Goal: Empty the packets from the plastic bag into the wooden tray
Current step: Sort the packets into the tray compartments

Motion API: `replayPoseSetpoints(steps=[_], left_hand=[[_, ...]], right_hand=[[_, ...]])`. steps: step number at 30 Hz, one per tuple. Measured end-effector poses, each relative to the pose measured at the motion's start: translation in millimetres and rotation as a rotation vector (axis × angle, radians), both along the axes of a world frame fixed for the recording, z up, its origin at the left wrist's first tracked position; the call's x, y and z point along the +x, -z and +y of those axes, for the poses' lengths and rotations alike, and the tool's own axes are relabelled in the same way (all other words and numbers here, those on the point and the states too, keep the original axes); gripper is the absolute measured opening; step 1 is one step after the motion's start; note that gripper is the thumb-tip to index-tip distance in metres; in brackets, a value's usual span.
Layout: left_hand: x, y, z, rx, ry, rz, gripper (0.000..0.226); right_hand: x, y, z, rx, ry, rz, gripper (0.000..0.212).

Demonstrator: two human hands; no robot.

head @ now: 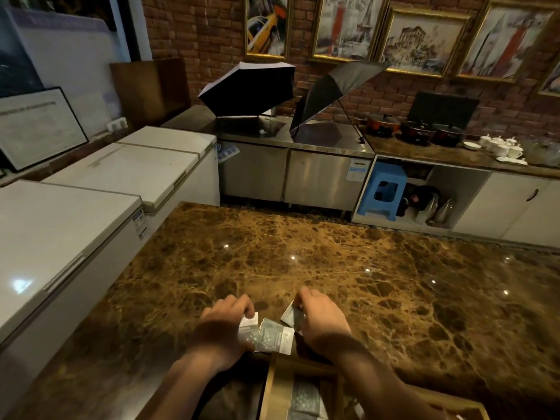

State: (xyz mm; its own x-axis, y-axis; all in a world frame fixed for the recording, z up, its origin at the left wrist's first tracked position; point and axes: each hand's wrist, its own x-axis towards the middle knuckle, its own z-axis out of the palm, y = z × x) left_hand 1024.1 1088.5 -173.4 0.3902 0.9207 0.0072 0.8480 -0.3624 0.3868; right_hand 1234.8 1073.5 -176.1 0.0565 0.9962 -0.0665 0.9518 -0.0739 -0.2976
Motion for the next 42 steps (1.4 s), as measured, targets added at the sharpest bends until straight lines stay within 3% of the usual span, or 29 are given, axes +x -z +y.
replayPoseSetpoints(steps=[4, 10, 12, 14, 18, 20, 23, 25, 34, 42], left_hand=[[-3, 0, 3, -0.063, -0.076, -0.217, 0.04], [-8, -1, 6, -0.142, -0.2, -0.367, 0.039], [-10, 2, 8, -0.156, -0.226, -0.394, 0.031], [-11, 2, 7, -0.161, -0.236, -0.387, 0.023], [-15, 2, 6, -0.15, -0.25, -0.364, 0.021], [-16, 3, 5, -0.149, -0.246, -0.356, 0.023], [-16, 4, 5, -0.157, -0.244, -0.36, 0.022], [-13, 4, 6, -0.157, -0.236, -0.364, 0.022], [19, -4, 16, -0.154, -0.1, -0.395, 0.017], [54, 4, 27, -0.172, 0.081, -0.271, 0.007]], right_hand=[[8, -4, 0, -0.045, 0.098, 0.088, 0.037], [-4, -31, 1, -0.061, 0.081, 0.342, 0.006], [-14, -32, -1, -0.188, 0.001, 0.385, 0.016], [-24, -28, -3, -0.244, -0.086, 0.296, 0.023], [-32, -23, -10, -0.176, -0.128, 0.152, 0.016], [-31, -19, -11, -0.168, -0.11, 0.171, 0.016], [-26, -19, -12, -0.108, -0.044, 0.236, 0.039], [-20, -21, -14, -0.085, 0.014, 0.265, 0.043], [11, -23, -30, 0.013, 0.112, 0.433, 0.02], [63, -30, -48, 0.07, 0.221, 0.427, 0.027]])
